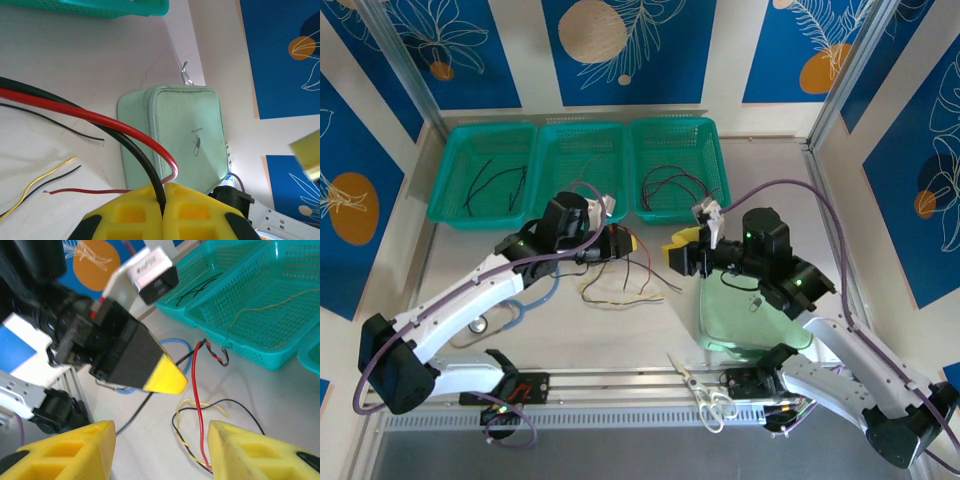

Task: Untangle the cables

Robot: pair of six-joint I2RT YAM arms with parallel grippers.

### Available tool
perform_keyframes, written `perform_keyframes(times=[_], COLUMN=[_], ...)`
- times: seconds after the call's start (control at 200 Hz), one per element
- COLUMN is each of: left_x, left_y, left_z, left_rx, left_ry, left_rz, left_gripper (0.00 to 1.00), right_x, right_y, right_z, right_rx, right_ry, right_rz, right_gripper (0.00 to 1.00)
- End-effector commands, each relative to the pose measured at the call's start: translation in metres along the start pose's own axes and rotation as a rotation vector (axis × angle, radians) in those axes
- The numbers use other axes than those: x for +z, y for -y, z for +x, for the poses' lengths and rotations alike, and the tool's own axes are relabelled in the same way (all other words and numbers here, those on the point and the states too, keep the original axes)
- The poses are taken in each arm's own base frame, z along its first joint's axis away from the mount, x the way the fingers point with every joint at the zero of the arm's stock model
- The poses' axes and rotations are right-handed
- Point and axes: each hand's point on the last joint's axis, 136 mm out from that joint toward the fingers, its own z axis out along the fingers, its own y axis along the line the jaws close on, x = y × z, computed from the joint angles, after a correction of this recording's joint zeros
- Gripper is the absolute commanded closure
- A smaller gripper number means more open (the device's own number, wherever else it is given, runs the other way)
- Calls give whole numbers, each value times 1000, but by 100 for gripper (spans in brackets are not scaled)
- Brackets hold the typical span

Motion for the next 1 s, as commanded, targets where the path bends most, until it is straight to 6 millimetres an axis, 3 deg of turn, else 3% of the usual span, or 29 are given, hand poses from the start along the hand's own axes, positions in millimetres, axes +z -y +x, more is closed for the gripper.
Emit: perform_keyframes(times=[0.0,0.37,0.585,0.845,0.92,0.995], left_x=[-7,-11,-19,-28,-32,-34], left_y=[19,21,23,26,27,27], left_z=[-5,-5,-4,-3,-3,-3], left_rx=[30,28,36,45,48,48], left_ry=[6,5,17,32,37,42], left_rz=[38,41,38,44,46,47], left_gripper=[100,100,100,100,100,100], right_x=[16,59,62,63,62,60], right_y=[0,12,12,10,10,7], right_z=[17,25,9,11,8,6], right_rx=[-143,-141,-139,-102,-102,-104], right_ry=[-18,-89,-41,-67,-58,-54], right_rz=[-63,-111,-109,-125,-118,-130], right_gripper=[48,52,74,100,100,89])
